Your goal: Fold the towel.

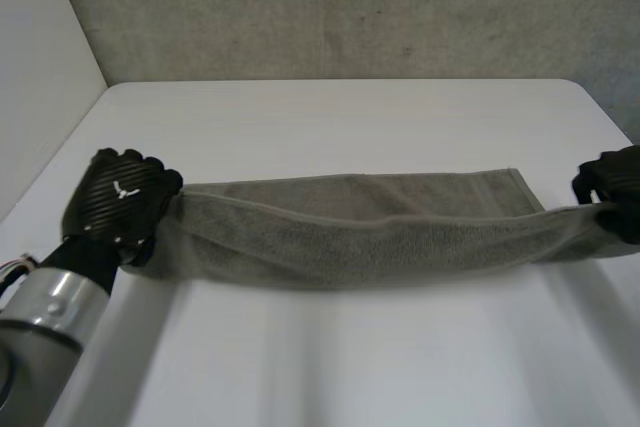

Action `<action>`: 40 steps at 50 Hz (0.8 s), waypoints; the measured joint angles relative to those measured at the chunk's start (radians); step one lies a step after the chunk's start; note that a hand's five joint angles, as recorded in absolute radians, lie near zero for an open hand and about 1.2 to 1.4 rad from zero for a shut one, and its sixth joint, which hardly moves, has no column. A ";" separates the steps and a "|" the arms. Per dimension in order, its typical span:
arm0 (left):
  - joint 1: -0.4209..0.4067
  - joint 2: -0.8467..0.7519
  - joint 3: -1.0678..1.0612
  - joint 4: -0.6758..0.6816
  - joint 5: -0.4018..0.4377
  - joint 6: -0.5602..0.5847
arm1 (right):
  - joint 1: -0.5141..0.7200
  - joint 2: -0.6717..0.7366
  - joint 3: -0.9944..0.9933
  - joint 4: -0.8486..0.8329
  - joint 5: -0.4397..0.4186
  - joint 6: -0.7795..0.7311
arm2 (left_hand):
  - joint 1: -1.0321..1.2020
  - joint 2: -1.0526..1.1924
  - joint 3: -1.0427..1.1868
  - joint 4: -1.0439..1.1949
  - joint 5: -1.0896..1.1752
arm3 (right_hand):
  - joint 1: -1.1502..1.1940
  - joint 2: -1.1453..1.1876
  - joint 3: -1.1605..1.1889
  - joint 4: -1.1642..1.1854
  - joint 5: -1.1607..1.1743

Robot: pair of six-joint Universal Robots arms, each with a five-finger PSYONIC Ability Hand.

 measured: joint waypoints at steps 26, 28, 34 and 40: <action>-0.059 -0.861 0.820 0.027 -0.091 -0.001 | 0.354 0.770 -0.707 -0.285 0.412 0.206 | 0.003 0.000 0.003 0.000 0.000 | 0.001 0.000 0.000 0.000 0.006; -0.062 -0.886 0.856 0.024 -0.099 -0.001 | 0.363 0.792 -0.732 -0.298 0.429 0.207 | 0.003 0.000 0.003 0.000 0.000 | 0.001 0.000 0.000 0.000 0.006; -0.074 -0.929 0.917 0.014 -0.120 0.000 | 0.386 0.842 -0.784 -0.314 0.462 0.201 | -0.478 -0.514 -0.525 -0.526 -0.471 | -0.617 -0.633 -0.611 -0.598 -0.613; -0.100 -0.923 0.911 -0.021 -0.170 0.001 | 0.404 0.851 -0.779 -0.310 0.514 0.189 | -1.178 -1.230 -1.274 -1.242 -1.229 | -1.092 -1.079 -1.088 -1.084 -1.113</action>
